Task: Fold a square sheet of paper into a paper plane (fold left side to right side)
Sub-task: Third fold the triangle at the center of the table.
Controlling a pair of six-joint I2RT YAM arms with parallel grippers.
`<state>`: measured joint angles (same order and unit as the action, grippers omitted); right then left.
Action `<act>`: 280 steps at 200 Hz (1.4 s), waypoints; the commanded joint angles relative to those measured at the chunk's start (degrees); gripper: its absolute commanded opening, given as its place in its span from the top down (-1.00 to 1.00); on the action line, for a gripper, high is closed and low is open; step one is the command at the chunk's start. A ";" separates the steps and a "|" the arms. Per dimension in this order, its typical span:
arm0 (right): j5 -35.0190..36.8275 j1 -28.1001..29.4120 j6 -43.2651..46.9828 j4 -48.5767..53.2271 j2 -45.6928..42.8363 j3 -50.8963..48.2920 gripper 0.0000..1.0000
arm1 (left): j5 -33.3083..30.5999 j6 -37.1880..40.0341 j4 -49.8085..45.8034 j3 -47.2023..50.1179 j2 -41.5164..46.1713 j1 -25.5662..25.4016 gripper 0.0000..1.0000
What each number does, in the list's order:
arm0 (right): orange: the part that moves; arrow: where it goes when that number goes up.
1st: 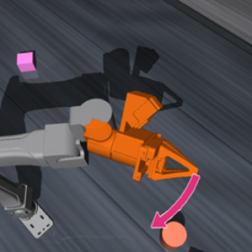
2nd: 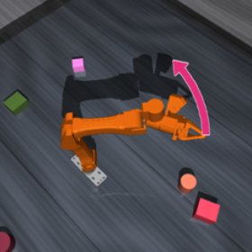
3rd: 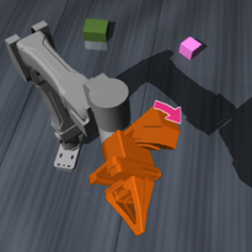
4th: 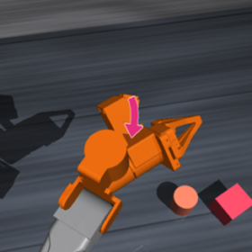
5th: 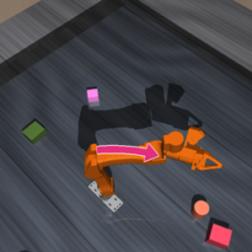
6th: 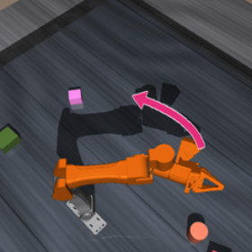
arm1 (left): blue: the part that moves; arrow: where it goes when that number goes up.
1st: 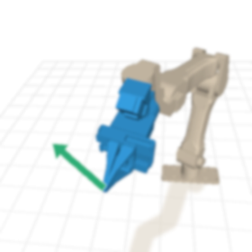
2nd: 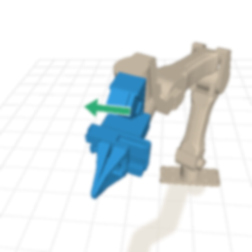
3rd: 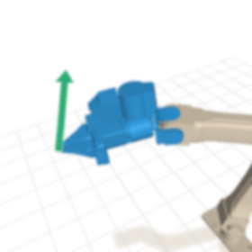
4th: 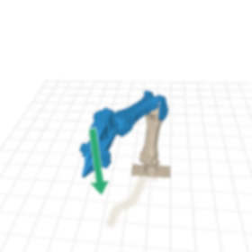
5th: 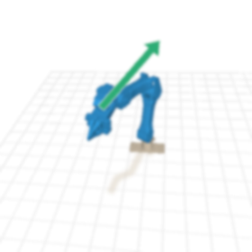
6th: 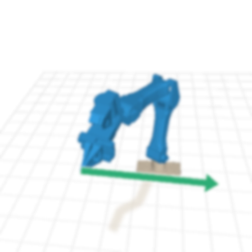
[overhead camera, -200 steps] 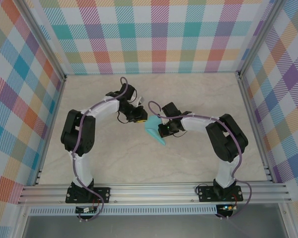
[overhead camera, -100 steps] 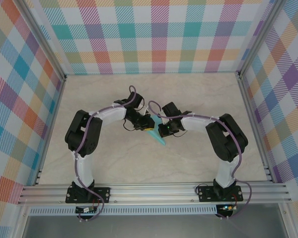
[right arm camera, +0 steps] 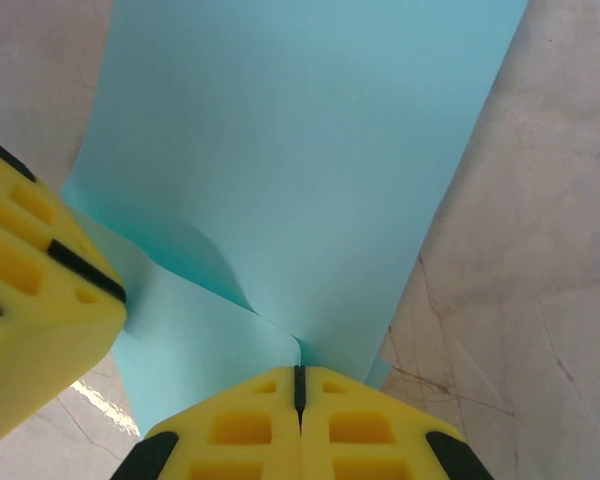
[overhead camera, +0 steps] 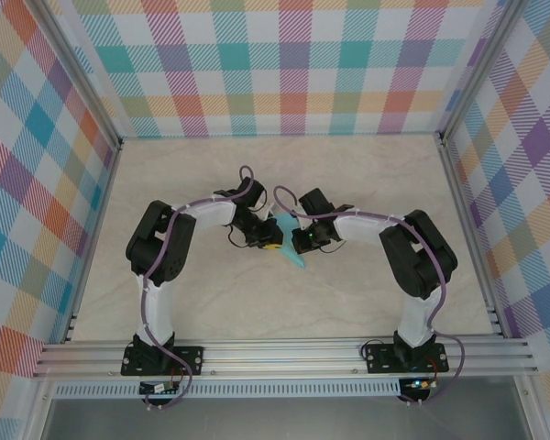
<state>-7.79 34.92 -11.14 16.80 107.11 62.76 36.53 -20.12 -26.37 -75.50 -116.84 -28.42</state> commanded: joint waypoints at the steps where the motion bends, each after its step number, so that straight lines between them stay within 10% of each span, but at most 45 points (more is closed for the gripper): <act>1: 0.36 0.15 1.01 4.91 2.36 -0.37 1.00 | -1.24 0.46 0.06 0.71 -0.15 -0.32 0.70; 97: -0.37 0.15 0.64 4.56 1.26 0.73 1.00 | -3.49 0.54 0.53 3.25 -1.11 -0.30 0.72; 186: 0.44 -0.43 0.79 10.26 -10.93 2.85 0.27 | -3.66 0.69 0.26 3.19 -1.11 -0.32 0.73; 242: -19.13 -0.38 -4.06 6.39 -12.54 -1.91 0.46 | -3.75 0.73 0.09 3.16 -0.84 -0.33 0.73; 280: -19.86 -0.38 -4.70 7.51 -8.19 -0.08 0.50 | -3.75 0.78 -0.05 2.71 -0.95 -0.32 0.74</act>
<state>-23.49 34.70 -14.61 24.03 95.92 61.43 35.29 -20.08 -25.12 -73.65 -116.86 -28.42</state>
